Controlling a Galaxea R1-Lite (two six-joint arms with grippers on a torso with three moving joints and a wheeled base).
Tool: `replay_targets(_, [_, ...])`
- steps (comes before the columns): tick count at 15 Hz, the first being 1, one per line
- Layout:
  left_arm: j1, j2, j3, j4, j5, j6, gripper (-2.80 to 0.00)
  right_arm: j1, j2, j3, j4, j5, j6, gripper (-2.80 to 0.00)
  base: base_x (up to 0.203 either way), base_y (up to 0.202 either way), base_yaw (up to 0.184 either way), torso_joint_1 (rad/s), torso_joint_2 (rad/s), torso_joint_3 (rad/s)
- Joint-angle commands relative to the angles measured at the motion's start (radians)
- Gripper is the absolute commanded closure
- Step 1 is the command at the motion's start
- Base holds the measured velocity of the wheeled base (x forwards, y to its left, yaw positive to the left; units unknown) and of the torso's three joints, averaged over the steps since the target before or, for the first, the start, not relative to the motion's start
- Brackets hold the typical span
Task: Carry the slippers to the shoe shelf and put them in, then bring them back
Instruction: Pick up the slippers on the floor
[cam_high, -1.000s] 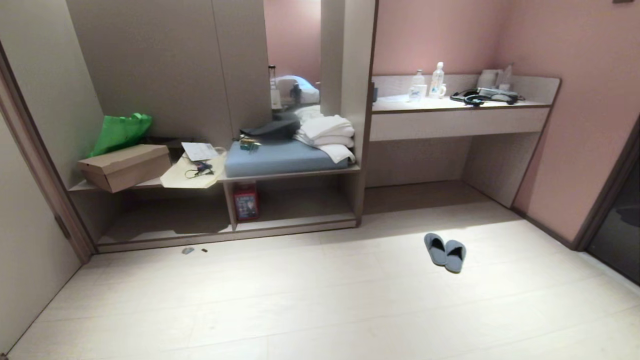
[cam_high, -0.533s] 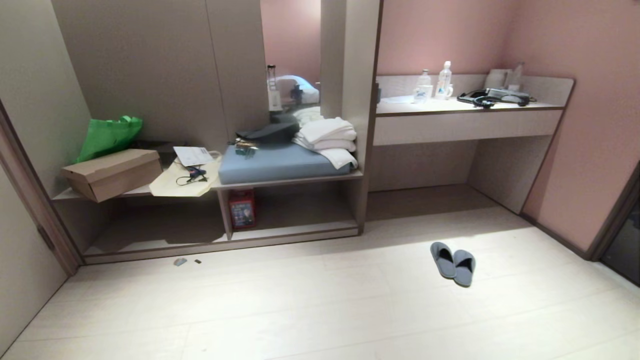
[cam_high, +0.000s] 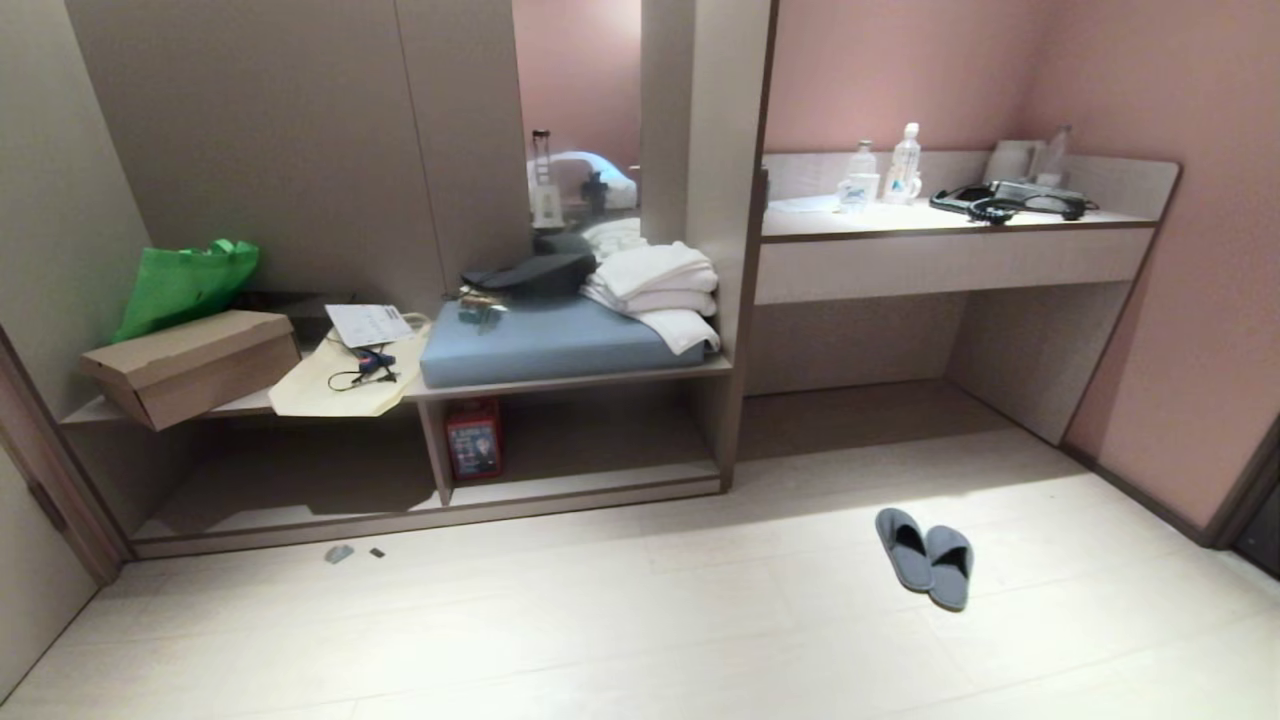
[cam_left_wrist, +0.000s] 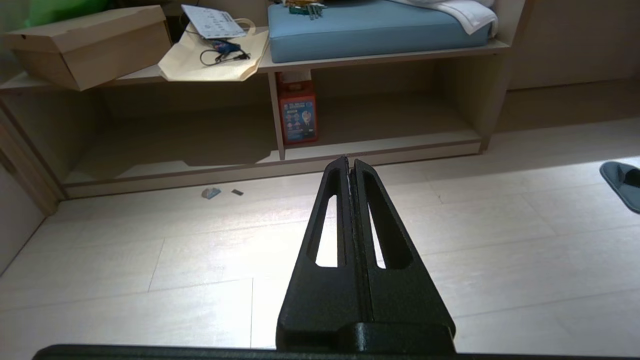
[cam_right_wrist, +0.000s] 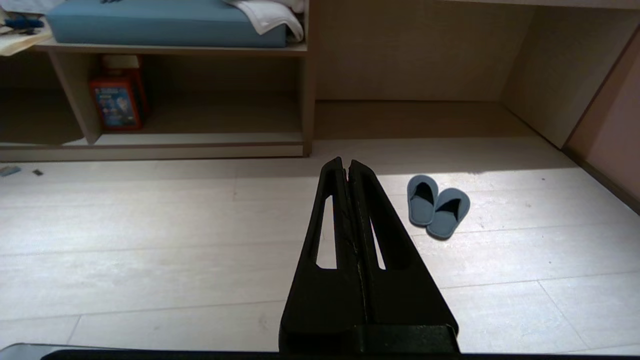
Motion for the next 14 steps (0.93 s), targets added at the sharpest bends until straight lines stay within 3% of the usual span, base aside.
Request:
replay_targets(1, [0.0, 0.001, 0.0, 0.0, 0.001, 0.0, 0.0, 0.0, 0.0, 0.0, 0.0, 0.001, 0.002, 0.0, 0.193, 0.0, 0.002, 0.002, 0.0, 0.002])
replay_targets(14, [0.0, 0.001, 0.0, -0.002, 0.001, 0.0, 0.0, 0.0, 0.0, 0.0, -0.001, 0.001, -0.001, 0.0, 0.197, 0.0, -0.001, 0.003, 0.0, 0.002])
